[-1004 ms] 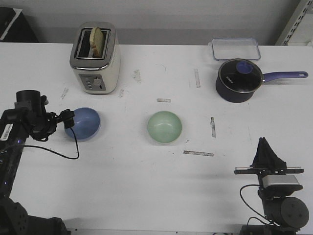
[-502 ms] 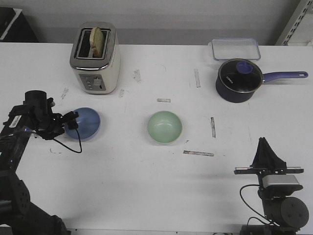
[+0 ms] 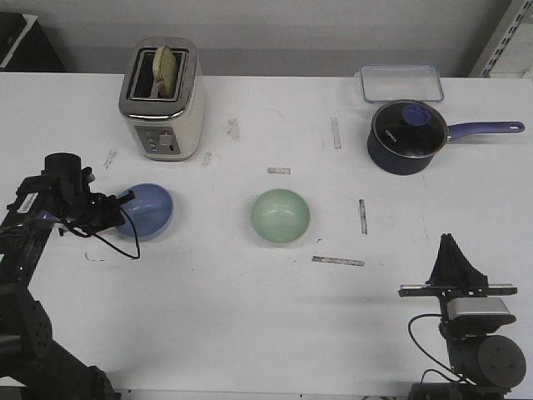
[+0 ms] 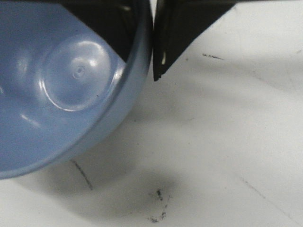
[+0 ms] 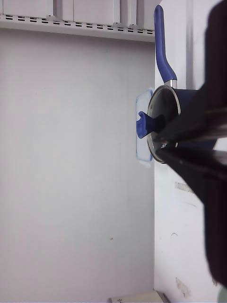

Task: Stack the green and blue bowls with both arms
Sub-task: 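Lift the blue bowl with the left gripper over the green bowl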

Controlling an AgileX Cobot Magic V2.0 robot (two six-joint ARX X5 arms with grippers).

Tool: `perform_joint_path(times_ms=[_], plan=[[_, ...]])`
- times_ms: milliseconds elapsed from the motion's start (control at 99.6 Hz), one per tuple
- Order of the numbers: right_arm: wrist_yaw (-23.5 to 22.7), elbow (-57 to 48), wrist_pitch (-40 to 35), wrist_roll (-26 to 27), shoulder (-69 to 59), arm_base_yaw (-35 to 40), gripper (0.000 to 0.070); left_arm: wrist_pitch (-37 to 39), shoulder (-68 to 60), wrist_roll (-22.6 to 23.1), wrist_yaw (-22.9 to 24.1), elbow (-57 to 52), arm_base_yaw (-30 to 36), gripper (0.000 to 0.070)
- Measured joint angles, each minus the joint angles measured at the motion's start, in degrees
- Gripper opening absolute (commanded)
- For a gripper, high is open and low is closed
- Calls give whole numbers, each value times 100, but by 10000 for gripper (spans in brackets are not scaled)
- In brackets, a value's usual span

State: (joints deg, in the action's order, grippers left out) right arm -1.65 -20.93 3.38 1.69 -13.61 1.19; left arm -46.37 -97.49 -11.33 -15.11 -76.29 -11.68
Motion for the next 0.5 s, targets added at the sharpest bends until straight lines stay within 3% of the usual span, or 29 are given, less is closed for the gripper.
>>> perform_joint_path(times_ms=[261,502], plan=[[0,0,-2,0,0,0,12,-723,0,0,-2,-765,603,2],[0,0,-2,0,-2,0,13,-610,0,-136,0,-1010,1530,2]])
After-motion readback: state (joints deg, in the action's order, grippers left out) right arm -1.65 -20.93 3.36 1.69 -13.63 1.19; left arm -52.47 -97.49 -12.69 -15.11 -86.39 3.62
